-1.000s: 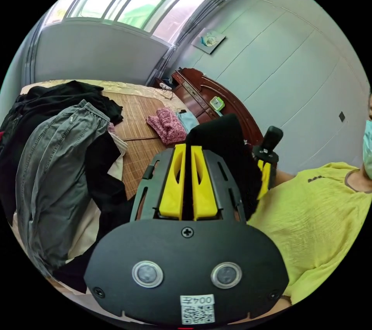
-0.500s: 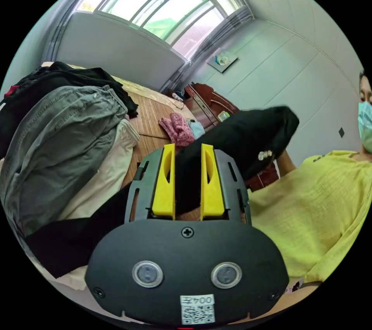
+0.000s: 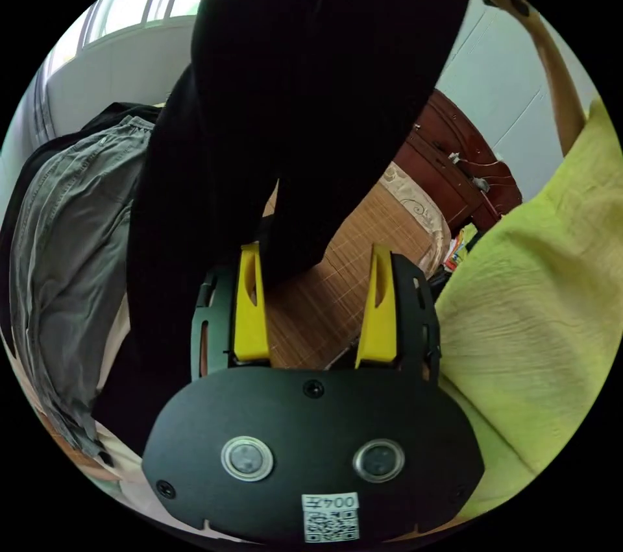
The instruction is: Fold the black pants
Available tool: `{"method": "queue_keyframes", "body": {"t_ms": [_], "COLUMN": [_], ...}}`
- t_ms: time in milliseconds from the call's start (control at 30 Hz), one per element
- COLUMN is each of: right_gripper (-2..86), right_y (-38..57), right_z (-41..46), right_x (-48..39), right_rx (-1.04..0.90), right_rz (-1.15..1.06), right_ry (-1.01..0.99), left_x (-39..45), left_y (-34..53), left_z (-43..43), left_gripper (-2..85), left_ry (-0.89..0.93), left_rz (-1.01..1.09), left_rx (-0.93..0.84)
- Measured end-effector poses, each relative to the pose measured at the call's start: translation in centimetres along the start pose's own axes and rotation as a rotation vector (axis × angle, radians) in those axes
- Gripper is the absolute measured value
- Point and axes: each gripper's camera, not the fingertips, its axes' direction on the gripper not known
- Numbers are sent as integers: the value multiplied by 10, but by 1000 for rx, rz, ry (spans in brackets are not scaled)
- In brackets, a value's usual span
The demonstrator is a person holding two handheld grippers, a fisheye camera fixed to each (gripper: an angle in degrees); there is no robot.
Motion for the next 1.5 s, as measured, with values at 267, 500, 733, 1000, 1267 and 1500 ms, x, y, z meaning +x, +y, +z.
{"method": "queue_keyframes", "body": {"t_ms": [267,500,733,1000,1267,1500], "right_gripper": [15,13,12,8,8,11], "right_y": [-77,-142,-200,-233,-238,-248], "right_z": [-14,-50,-99,-154,-266,-354], "right_x": [-47,-114,-184,-246,-288,-314], "right_rx": [-31,21,93,179,343,375], "right_rz": [-19,-91,-134,-134,-49,56], "right_ry": [4,5,86,253,445,569], "left_x": [-18,-26,-22,-9,-101,-160], "left_y": [-26,-41,-50,-65,-32,-19], "left_z": [58,79,96,133,45,-92], "left_gripper": [239,223,81,-5,-7,-6], "left_ry": [-77,-76,11,197,271,200], "left_rz": [48,115,245,219,-216,-454], "left_rx": [-38,-100,-150,-205,-57,305]}}
